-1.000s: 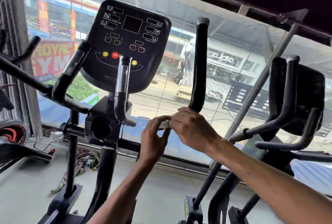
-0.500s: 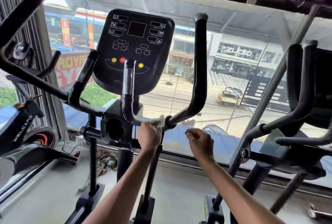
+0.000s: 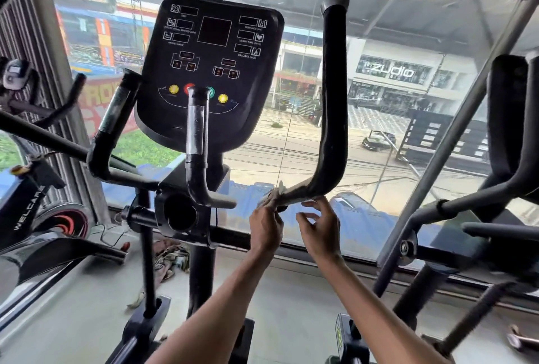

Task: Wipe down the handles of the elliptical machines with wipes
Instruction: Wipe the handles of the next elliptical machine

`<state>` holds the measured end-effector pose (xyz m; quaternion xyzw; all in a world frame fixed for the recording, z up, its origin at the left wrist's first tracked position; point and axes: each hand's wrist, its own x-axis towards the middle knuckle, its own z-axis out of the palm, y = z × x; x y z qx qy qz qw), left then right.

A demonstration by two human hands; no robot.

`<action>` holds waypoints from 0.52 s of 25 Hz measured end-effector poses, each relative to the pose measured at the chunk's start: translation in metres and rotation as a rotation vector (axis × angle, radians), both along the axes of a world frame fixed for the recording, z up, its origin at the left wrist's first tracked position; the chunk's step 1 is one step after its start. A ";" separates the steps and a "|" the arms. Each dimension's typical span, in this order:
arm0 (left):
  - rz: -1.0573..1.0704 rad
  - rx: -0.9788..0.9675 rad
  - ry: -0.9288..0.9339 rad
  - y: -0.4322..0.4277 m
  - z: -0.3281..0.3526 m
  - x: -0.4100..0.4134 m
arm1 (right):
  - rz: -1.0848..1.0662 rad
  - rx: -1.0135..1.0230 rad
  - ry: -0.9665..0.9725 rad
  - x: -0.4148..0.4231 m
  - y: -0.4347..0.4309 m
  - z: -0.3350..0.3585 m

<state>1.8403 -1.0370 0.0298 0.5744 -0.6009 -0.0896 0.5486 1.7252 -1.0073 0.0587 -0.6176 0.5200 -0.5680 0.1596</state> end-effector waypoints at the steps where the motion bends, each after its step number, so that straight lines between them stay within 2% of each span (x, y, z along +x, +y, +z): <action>1: 0.013 0.019 0.001 -0.005 -0.002 0.002 | 0.002 -0.009 0.006 0.001 -0.002 -0.001; 4: -0.027 -0.083 0.087 -0.002 0.003 -0.006 | 0.027 -0.089 0.031 0.000 -0.005 -0.005; 6: -0.039 -0.178 0.077 0.001 0.001 -0.010 | 0.029 -0.133 0.061 -0.003 -0.009 -0.008; 7: -0.043 -0.181 0.058 -0.004 -0.004 -0.009 | 0.023 -0.135 0.072 -0.004 -0.011 -0.010; 10: -0.018 -0.026 0.075 -0.023 -0.016 0.001 | 0.012 -0.130 0.079 -0.006 -0.013 -0.010; 13: -0.028 -0.113 0.102 -0.013 -0.008 -0.006 | 0.016 -0.142 0.084 -0.006 -0.014 -0.010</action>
